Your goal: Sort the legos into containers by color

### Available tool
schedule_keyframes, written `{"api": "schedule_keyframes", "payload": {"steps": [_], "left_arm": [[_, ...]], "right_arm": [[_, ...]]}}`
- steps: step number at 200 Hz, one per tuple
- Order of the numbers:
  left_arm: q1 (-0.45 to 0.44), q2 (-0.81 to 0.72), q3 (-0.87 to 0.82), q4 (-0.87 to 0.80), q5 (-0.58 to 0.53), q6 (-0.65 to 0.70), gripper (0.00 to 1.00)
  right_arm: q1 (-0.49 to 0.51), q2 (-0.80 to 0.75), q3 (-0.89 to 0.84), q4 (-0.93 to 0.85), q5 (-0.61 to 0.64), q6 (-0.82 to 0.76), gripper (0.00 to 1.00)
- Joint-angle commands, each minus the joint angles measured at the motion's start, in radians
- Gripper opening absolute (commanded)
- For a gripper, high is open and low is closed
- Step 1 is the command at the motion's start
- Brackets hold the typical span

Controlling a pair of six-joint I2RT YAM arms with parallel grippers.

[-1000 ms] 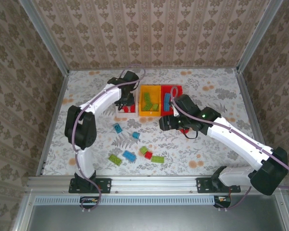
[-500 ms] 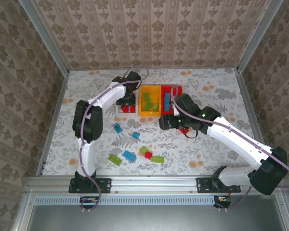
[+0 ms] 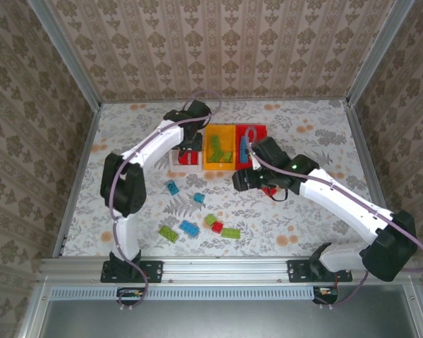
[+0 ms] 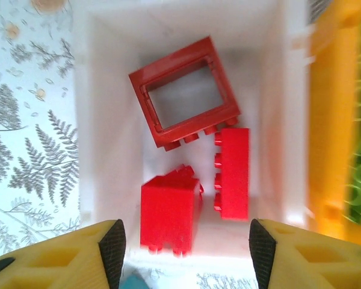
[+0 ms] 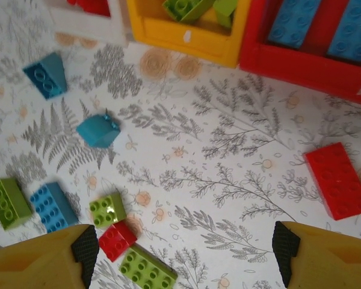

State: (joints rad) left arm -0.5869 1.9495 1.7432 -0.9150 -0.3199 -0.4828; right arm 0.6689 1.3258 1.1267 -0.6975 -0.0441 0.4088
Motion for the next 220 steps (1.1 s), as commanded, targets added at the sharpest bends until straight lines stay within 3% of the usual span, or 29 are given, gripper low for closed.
{"api": "schedule_keyframes", "payload": {"steps": [1,50,107,155,220], "left_arm": [[-0.014,-0.189,-0.073,0.0,-0.024,-0.065,0.61],[-0.024,-0.609,-0.436,0.03,0.014,-0.165,0.62],[-0.046,-1.015,-0.745,0.022,0.038,-0.212,0.63],[-0.048,-1.094,-0.797,-0.013,0.072,-0.202,0.63],[-0.048,-1.128,-0.79,-0.04,0.102,-0.15,0.63]], "right_arm": [[0.082,0.101,0.012,0.041,-0.064,-0.103,0.79],[0.182,0.427,0.18,0.054,-0.082,-0.111,0.81],[0.216,0.631,0.336,0.073,-0.046,0.25,0.86],[0.223,0.772,0.492,-0.015,-0.021,0.455,0.84],[0.225,0.888,0.604,-0.12,-0.007,0.622,0.7]]}}
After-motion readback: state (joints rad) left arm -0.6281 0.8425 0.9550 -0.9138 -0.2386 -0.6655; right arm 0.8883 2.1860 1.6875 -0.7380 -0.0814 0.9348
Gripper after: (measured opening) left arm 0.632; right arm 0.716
